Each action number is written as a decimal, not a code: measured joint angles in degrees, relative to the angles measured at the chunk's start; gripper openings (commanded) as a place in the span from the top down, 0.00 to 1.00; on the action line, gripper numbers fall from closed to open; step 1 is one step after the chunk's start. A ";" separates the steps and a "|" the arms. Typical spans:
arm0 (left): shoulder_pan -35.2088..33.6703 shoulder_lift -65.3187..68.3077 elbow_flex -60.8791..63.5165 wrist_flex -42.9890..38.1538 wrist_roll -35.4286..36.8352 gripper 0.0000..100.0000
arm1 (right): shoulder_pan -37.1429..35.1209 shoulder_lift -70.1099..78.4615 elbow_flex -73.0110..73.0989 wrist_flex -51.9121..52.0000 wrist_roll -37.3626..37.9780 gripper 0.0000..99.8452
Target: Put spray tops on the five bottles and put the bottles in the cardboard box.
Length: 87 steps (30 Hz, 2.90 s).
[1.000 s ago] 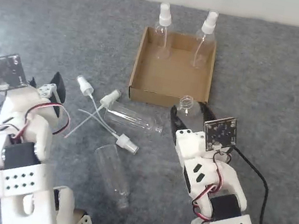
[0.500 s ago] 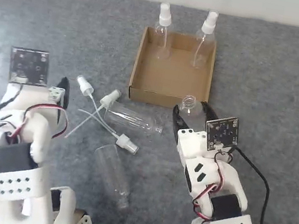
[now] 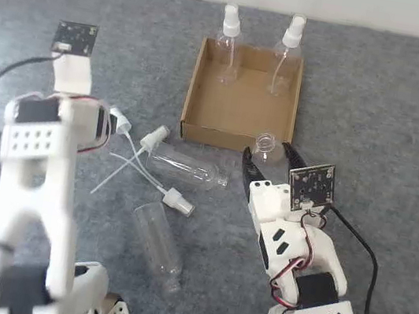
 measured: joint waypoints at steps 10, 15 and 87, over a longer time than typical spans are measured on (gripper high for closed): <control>0.00 18.99 -11.69 0.00 11.08 0.81 | 0.00 0.00 0.00 0.00 0.00 0.99; 0.00 25.49 -16.53 0.00 16.44 0.81 | 0.00 0.00 0.53 -0.09 0.00 0.99; -3.78 38.51 -36.84 9.49 8.70 0.99 | 0.00 0.00 1.14 -0.09 0.00 0.99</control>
